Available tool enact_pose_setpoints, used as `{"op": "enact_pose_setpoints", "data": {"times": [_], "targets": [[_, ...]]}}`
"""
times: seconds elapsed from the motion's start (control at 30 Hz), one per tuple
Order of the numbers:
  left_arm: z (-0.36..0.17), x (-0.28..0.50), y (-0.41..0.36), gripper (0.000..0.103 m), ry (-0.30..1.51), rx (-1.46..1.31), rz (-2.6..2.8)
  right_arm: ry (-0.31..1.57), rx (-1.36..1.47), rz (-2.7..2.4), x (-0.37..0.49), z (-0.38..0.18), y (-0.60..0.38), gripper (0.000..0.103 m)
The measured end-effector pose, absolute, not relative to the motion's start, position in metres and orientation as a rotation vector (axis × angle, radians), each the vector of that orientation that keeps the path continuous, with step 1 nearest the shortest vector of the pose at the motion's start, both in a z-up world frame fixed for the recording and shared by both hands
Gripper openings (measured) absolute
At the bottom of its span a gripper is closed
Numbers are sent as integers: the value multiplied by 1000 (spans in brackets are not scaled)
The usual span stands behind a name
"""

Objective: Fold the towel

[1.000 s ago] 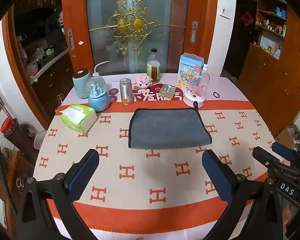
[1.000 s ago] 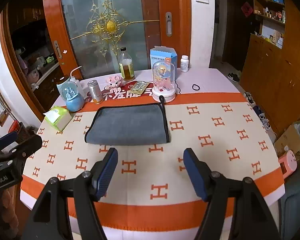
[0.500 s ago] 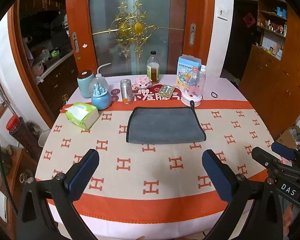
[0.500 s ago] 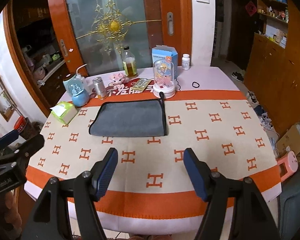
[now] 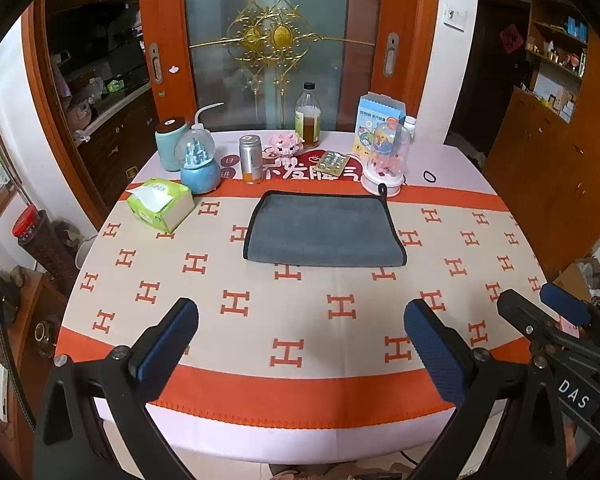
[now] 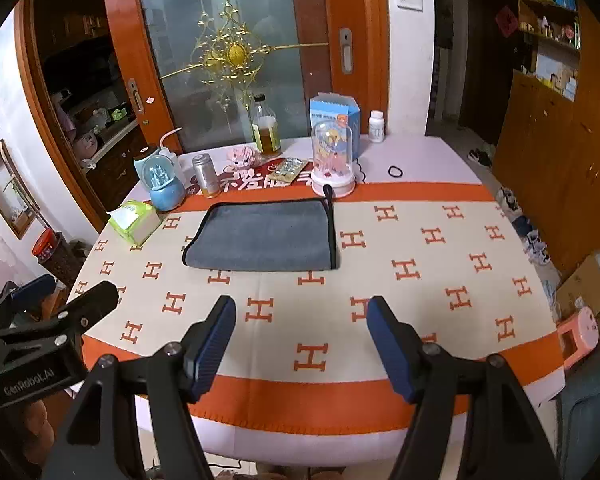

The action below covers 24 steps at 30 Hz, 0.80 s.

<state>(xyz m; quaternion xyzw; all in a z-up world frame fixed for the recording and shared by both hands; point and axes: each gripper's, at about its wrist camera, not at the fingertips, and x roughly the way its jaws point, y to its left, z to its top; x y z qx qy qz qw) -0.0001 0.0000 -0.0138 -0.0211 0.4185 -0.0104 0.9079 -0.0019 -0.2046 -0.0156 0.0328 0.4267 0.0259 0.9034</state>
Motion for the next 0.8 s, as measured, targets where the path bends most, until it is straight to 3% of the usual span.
{"op": "enact_pose_setpoints", "data": {"times": [0.8], "targets": [[-18,-8,-8,102,881,-29,-44,897,54,28,-12,-18,-204,68]]}}
